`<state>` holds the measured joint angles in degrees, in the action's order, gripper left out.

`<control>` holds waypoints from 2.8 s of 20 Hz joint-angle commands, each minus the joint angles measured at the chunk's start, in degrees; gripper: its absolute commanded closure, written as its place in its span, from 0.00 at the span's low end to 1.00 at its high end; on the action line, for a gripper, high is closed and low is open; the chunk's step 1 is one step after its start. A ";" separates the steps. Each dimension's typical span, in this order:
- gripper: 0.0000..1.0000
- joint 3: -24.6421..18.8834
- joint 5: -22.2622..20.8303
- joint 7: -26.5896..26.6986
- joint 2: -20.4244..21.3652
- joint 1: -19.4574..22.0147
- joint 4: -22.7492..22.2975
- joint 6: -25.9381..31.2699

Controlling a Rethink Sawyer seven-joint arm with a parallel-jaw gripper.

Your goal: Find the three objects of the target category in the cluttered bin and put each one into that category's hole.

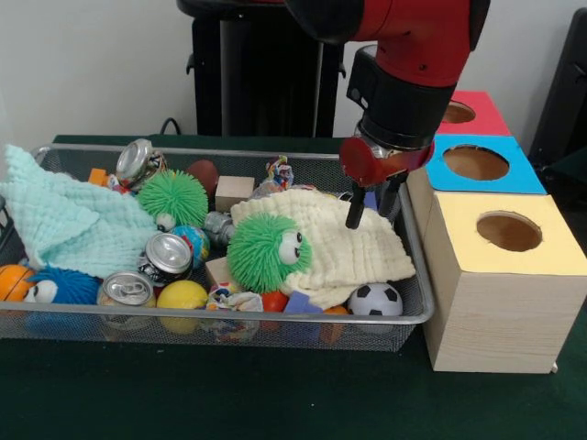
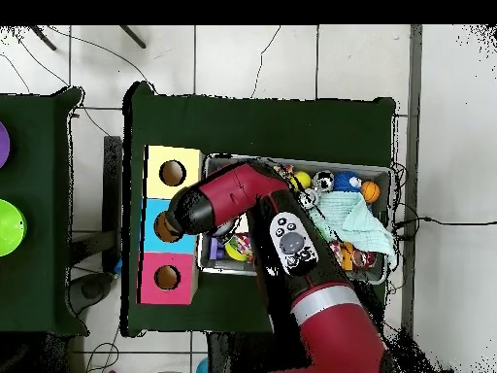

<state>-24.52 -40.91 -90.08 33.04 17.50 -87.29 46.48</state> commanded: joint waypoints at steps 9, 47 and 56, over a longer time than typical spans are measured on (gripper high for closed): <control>0.00 3.63 -6.55 3.32 -5.67 -0.03 4.76 0.14; 1.00 1.48 -1.90 13.56 -4.68 0.58 4.07 16.43; 1.00 -3.03 1.31 29.12 6.61 9.99 -2.06 23.03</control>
<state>-24.26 -40.53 -87.92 32.43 21.49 -82.50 60.39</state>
